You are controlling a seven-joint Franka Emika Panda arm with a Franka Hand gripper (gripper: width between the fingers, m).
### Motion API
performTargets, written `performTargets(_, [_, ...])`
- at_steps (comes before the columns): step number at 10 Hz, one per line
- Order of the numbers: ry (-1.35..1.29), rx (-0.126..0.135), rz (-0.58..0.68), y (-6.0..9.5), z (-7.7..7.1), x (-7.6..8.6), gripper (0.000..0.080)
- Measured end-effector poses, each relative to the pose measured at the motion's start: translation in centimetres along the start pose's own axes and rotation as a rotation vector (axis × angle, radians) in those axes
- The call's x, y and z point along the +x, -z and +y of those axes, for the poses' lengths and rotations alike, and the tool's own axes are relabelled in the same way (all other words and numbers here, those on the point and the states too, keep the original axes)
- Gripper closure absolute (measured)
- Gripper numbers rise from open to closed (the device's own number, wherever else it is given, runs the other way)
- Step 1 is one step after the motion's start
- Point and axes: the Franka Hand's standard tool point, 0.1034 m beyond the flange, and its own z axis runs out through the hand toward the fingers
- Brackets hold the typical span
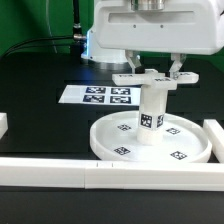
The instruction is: Assemble round table
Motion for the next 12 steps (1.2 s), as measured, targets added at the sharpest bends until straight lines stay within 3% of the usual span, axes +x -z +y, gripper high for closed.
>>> performTargets(4, [-0.248, 0.011, -0.010, -0.03, -0.01, -0.02, 0.0357])
performTargets(5, [-0.391, 0.039, -0.025, -0.12, 0.16, 0.04, 0.0357])
performTargets(7, [-0.605, 0.068, -0.043, -0.13, 0.22, 0.05, 0.0357])
performTargets(9, [-0.805, 0.123, -0.043, -0.15, 0.21, 0.32, 0.0357])
performTargets(10, [-0.906, 0.138, -0.049, -0.16, 0.06, 0.28, 0.0357])
performTargets(12, [-1.038, 0.139, -0.056, -0.10, -0.07, 0.29, 0.0357])
